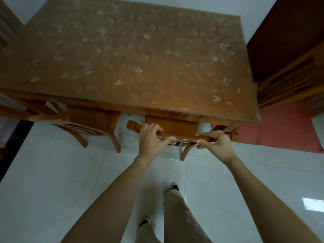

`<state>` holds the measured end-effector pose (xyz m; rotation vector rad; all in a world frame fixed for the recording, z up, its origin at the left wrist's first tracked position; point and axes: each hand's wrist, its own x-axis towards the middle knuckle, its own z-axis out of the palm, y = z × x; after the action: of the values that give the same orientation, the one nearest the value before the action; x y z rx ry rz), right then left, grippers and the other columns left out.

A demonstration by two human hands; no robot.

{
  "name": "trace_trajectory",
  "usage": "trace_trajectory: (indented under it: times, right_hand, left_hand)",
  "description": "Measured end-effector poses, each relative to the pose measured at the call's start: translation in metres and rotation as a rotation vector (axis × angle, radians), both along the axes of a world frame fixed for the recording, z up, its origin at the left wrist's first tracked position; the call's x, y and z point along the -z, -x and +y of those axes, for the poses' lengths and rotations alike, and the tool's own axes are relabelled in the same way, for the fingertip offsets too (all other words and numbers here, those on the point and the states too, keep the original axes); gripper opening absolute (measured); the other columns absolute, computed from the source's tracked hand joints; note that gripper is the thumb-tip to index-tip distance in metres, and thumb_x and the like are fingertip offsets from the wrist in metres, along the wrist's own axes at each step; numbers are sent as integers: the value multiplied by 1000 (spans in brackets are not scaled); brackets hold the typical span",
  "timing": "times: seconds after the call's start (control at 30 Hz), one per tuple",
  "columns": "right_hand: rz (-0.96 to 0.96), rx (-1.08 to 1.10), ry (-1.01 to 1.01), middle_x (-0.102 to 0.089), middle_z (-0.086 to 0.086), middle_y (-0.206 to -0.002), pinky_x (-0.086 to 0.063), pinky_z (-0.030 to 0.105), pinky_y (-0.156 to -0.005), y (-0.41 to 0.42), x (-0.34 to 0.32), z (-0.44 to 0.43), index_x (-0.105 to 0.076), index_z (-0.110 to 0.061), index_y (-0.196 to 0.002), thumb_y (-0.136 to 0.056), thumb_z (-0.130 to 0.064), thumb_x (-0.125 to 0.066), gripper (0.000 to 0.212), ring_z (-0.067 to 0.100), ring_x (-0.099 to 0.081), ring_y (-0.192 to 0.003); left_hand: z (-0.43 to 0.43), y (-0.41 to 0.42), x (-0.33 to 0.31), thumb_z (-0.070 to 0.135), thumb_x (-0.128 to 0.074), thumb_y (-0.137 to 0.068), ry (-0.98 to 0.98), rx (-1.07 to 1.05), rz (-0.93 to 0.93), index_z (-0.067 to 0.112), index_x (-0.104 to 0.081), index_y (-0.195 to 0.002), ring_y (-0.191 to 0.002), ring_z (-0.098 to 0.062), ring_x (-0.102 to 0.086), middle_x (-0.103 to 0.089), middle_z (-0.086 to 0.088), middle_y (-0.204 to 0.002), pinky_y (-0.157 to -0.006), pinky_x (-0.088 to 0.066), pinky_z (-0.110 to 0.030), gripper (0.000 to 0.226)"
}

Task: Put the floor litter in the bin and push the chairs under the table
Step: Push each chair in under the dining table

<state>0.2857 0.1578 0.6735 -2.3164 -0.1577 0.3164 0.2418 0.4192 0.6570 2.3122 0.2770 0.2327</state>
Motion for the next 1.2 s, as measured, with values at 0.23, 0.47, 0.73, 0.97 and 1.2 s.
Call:
trace_trajectory:
  times: [0.23, 0.47, 0.73, 0.97, 1.2]
  right_hand:
    - [40, -13, -14, -71, -4, -94, -51, 30, -81, -22, -1, -13, -77, -19, -102, -66, -65, -71, 59, 9, -54, -97]
    - [-37, 25, 4, -64, -16, -91, -52, 40, -87, -15, 3, -11, -76, -24, -102, -71, -62, -71, 49, 9, -53, -97]
    - [-190, -21, 99, -64, -3, -123, -45, 37, -102, 10, -17, 0, -65, -18, -125, -89, -44, -67, 45, 18, -51, -121]
    - [-499, -15, 200, -56, 7, -139, -39, 47, -109, 90, -54, 7, -60, -14, -133, -91, -37, -66, 49, 26, -50, -129]
    - [-504, 103, 317, -58, 4, -136, -38, 49, -108, 222, -59, 24, -59, -14, -132, -95, -54, -51, 55, 23, -50, -127]
  left_hand:
    - [-14, -15, -2, 71, -65, -62, 3, -12, 33, 31, -49, -78, -87, -7, -41, -53, 15, -82, -77, -26, -16, 46]
    - [-13, -12, -10, 69, -66, -66, -44, 20, 86, 32, -50, -82, -90, -8, -42, -54, 14, -86, -72, -25, -13, 44]
    - [-4, 4, -34, 45, -61, -87, -102, 163, 134, 21, -60, -117, -112, -17, -50, -60, 5, -112, -93, -42, -32, 38]
    - [13, 71, -75, 47, -39, -97, -383, 386, -38, 21, -45, -141, -137, -17, -35, -48, 3, -144, -118, -18, -42, 52]
    - [21, 184, -84, 53, -15, -97, -456, 481, -52, 22, -40, -144, -141, -18, -29, -42, 3, -148, -119, -11, -38, 62]
